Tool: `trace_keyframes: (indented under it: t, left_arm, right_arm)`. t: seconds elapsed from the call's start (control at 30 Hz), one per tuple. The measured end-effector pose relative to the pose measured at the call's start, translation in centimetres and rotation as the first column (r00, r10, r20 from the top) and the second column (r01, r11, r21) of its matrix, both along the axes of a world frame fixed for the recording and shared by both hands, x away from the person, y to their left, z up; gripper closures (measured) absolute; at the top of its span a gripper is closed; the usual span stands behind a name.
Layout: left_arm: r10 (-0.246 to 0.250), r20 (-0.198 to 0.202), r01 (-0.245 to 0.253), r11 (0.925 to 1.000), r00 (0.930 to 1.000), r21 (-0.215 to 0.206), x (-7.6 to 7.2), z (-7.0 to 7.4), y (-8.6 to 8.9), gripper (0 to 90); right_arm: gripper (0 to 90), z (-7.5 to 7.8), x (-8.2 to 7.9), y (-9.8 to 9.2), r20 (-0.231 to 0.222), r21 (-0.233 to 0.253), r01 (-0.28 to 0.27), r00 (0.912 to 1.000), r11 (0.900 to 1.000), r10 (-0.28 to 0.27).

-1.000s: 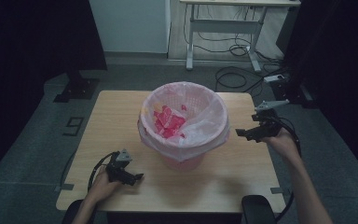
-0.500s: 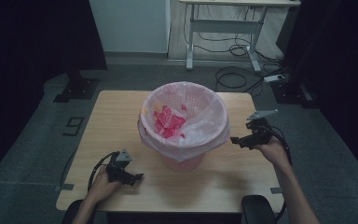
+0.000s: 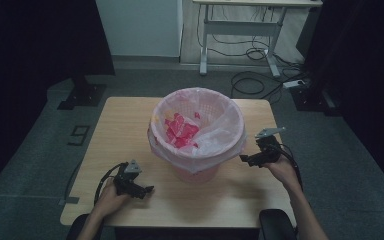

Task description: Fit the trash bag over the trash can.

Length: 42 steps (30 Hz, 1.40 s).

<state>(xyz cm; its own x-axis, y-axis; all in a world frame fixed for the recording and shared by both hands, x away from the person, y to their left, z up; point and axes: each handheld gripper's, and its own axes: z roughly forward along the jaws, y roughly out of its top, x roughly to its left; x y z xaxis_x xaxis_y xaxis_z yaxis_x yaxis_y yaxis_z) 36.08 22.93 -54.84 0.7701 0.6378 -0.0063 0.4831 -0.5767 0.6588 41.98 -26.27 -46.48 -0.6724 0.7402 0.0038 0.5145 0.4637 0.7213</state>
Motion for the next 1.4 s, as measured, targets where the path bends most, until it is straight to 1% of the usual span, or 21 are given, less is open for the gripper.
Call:
trace_keyframes:
  t: [0.07, 0.17, 0.33, 0.4, 0.5, 0.6, 0.67, 0.7, 0.73, 0.77, 0.8, 0.83, 0.9, 0.93, 1.0, 1.03, 1.1, 1.2, 1.4]
  left_arm:
    - [0.000, 0.000, 0.000, 1.0000, 1.0000, 0.001, 0.0, 0.0, 0.0, 0.0]
    - [0.000, 0.000, 0.000, 1.0000, 1.0000, 0.001, 0.0, 0.0, 0.0, 0.0]
    - [0.001, 0.000, -0.001, 1.0000, 1.0000, 0.000, 0.0, 0.0, 0.0, 0.0]
    - [-0.001, 0.001, 0.001, 1.0000, 1.0000, 0.000, 0.0, 0.0, 0.0, 0.0]
    - [0.001, 0.000, -0.001, 1.0000, 1.0000, 0.000, 0.0, 0.0, 0.0, 0.0]
    - [-0.002, 0.000, 0.002, 1.0000, 1.0000, 0.004, 0.0, 0.0, 0.0, 0.0]
    - [-0.001, 0.000, 0.001, 1.0000, 1.0000, 0.004, 0.0, 0.0, 0.0, 0.0]
    - [-0.001, -0.001, 0.001, 1.0000, 1.0000, 0.004, 0.0, 0.0, 0.0, 0.0]
    - [-0.001, -0.001, 0.001, 1.0000, 1.0000, 0.003, 0.0, 0.0, 0.0, 0.0]
    - [-0.002, -0.001, 0.002, 1.0000, 1.0000, 0.004, 0.0, 0.0, 0.0, 0.0]
    - [-0.001, -0.001, 0.001, 1.0000, 1.0000, 0.004, 0.0, 0.0, 0.0, 0.0]
    - [-0.002, -0.001, 0.002, 1.0000, 1.0000, 0.004, 0.0, 0.0, 0.0, 0.0]
    - [-0.002, -0.002, 0.002, 1.0000, 1.0000, 0.004, 0.0, 0.0, 0.0, 0.0]
    - [-0.001, -0.002, 0.001, 1.0000, 1.0000, 0.004, 0.0, 0.0, 0.0, 0.0]
    - [-0.002, -0.002, 0.002, 1.0000, 1.0000, 0.004, 0.0, 0.0, 0.0, 0.0]
    - [-0.002, -0.002, 0.002, 1.0000, 1.0000, 0.004, 0.0, 0.0, 0.0, 0.0]
    - [-0.002, -0.002, 0.002, 1.0000, 1.0000, 0.004, 0.0, 0.0, 0.0, 0.0]
    - [-0.002, -0.002, 0.002, 1.0000, 1.0000, 0.004, 0.0, 0.0, 0.0, 0.0]
    - [0.003, -0.002, -0.003, 1.0000, 1.0000, 0.004, 0.0, 0.0, 0.0, 0.0]
  right_arm:
    - [0.9, -0.6, 0.1, 0.3, -0.003, 0.000, 0.001, 1.0000, 1.000, -0.001]
    - [0.9, -1.6, 0.1, 0.8, -0.004, -0.018, 0.004, 1.0000, 1.000, -0.004]
    - [0.8, -3.1, 0.2, 1.4, -0.006, 0.008, 0.004, 1.0000, 1.000, -0.004]
    - [0.7, -3.7, 0.2, 1.7, -0.019, 0.014, 0.005, 0.9998, 1.000, -0.005]
    - [0.7, -4.6, 0.2, 2.0, -0.012, 0.015, 0.007, 0.9999, 1.000, -0.007]
    - [0.3, -5.3, 0.2, 2.3, -0.033, 0.015, 0.019, 0.9993, 1.000, -0.018]
    - [0.0, -5.9, 0.3, 2.6, -0.035, -0.005, 0.009, 0.9994, 1.000, -0.009]
    - [0.0, -6.2, 0.3, 2.8, -0.034, -0.006, 0.019, 0.9992, 1.000, -0.019]
    - [0.0, -6.4, 0.4, 3.0, -0.032, -0.015, 0.010, 0.9994, 1.000, -0.011]
    - [0.0, -6.7, 0.4, 3.2, -0.035, -0.005, 0.021, 0.9991, 1.000, -0.021]
    - [0.0, -7.0, 0.4, 3.4, -0.038, -0.008, 0.015, 0.9992, 1.000, -0.015]
    - [0.0, -7.2, 0.4, 3.6, -0.036, -0.014, 0.005, 0.9993, 1.000, -0.005]
    - [0.1, -7.8, 0.3, 3.9, -0.016, -0.024, 0.002, 0.9999, 1.000, -0.002]
    - [0.2, -8.1, 0.2, 4.1, -0.014, -0.022, 0.006, 0.9999, 1.000, -0.006]
    - [0.0, -8.7, 0.1, 4.3, -0.028, -0.030, 0.010, 0.9996, 0.999, -0.011]
    - [0.0, -8.8, 0.1, 4.4, -0.030, -0.039, 0.006, 0.9995, 0.999, -0.007]
    - [0.0, -9.0, 0.1, 4.4, -0.026, -0.023, 0.011, 0.9996, 1.000, -0.012]
    - [0.0, -9.2, 0.1, 4.6, -0.003, -0.007, 0.009, 1.0000, 1.000, -0.009]
    - [0.0, -9.2, 0.1, 4.6, -0.003, -0.007, 0.013, 0.9999, 1.000, -0.013]
